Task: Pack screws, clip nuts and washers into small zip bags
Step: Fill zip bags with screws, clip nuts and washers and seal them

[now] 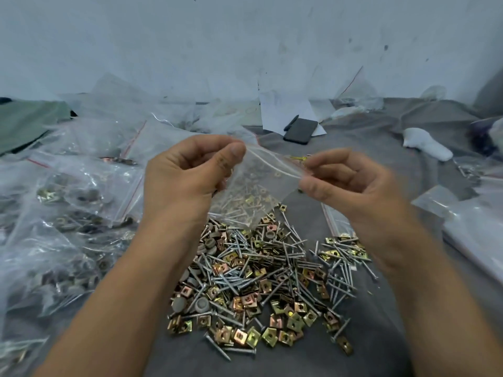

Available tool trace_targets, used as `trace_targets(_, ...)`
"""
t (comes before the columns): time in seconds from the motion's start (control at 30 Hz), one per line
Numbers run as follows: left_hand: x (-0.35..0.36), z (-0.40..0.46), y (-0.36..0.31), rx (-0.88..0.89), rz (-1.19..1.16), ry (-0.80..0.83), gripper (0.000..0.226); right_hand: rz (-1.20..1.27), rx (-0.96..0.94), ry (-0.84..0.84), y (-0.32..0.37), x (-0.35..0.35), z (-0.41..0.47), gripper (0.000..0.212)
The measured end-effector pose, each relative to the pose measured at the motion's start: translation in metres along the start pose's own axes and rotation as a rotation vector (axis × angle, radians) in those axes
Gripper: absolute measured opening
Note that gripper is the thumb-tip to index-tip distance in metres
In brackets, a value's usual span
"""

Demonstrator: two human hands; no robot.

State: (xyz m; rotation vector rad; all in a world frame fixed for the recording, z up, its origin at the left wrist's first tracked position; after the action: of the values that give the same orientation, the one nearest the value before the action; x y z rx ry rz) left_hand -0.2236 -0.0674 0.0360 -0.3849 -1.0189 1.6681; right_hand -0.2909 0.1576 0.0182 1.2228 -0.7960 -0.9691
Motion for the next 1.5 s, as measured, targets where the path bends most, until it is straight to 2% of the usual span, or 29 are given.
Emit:
trace_targets(0.13,0.001,-0.005,-0.006,0.050,-0.001,0.049,0.011,-0.020,-0.021,0.029,-0.002,0.011,-0.001,0.033)
trace_targets(0.4,0.003,-0.010,-0.023,0.128,0.049,-0.009,0.005,0.133,-0.155,-0.198,0.010,0.008,-0.006,0.018)
trace_targets(0.57,0.005,-0.017,-0.028,0.128,0.079,-0.027,0.005,0.200,-0.170,-0.112,0.020,0.009,-0.008,0.021)
trace_targets(0.77,0.005,-0.019,-0.026,0.122,0.109,0.019,0.007,0.182,-0.166,-0.154,0.020,0.009,-0.010,0.021)
trace_targets(0.97,0.003,-0.015,-0.021,0.091,0.172,0.133,0.005,0.181,-0.137,-0.142,0.020,0.005,-0.011,0.016)
trace_targets(1.13,0.004,-0.012,-0.020,0.104,0.156,0.133,0.008,0.098,-0.144,-0.117,0.022,0.006,-0.010,0.007)
trace_targets(1.33,0.005,-0.015,-0.020,0.115,0.146,0.193,0.004,0.107,-0.057,0.043,0.020,0.024,-0.012,0.027)
trace_targets(1.5,0.005,-0.017,-0.022,0.128,0.144,0.248,0.003,0.123,-0.065,0.012,0.020,0.032,-0.014,0.015)
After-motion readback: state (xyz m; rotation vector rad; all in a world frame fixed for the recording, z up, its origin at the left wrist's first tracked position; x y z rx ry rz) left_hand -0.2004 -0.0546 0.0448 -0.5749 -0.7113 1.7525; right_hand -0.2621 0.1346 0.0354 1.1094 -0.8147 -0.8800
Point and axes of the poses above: each hand's wrist, its own z-axis towards the middle knuckle, its own x-axis out of the palm, y = z × x, the point moved 3 cm from there along z, towards the middle knuckle, and after that the axes turned 13 degrees about x, right-handed, at the moved point
